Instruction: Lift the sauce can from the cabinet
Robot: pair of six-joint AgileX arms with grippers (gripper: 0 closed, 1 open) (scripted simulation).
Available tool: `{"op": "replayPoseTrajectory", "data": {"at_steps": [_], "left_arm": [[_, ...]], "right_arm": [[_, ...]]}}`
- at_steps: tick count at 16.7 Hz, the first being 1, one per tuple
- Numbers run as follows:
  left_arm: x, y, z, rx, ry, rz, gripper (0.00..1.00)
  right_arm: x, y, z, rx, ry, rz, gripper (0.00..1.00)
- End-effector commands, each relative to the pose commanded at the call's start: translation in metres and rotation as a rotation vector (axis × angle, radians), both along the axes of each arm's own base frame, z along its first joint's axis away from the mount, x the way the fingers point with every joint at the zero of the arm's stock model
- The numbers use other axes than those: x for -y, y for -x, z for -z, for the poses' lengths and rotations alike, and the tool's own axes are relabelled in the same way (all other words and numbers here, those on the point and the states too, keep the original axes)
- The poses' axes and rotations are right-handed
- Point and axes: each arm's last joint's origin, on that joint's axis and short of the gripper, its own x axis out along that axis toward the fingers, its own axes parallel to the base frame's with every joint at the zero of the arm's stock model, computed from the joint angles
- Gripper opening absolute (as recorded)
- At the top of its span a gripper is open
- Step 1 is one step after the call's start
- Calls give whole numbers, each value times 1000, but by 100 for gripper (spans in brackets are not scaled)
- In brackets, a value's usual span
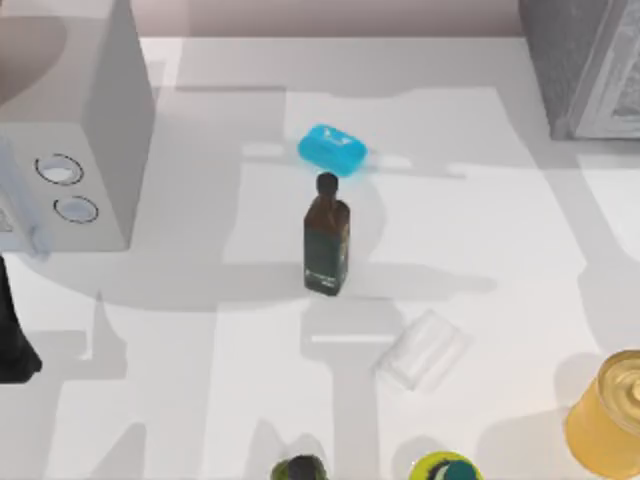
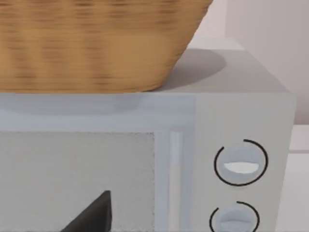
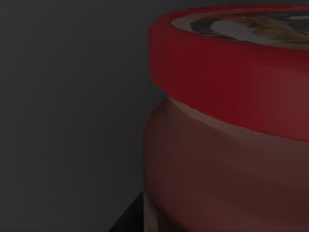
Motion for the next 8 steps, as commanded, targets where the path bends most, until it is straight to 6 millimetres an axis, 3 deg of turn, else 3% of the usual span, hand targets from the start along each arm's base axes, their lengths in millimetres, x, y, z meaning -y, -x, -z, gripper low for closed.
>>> {"op": "replayPoseTrajectory", "data": {"at_steps": [2,4,8], "left_arm": [[0,0,0,0,0,0,100],[0,0,0,0,0,0,100],[0,0,0,0,0,0,100]], "right_arm": [[-1,5,-2,-3,0,0,0],[-4,22,-10,-11,0,2,0],[-8,92,-39,-10,1,4,0]]}}
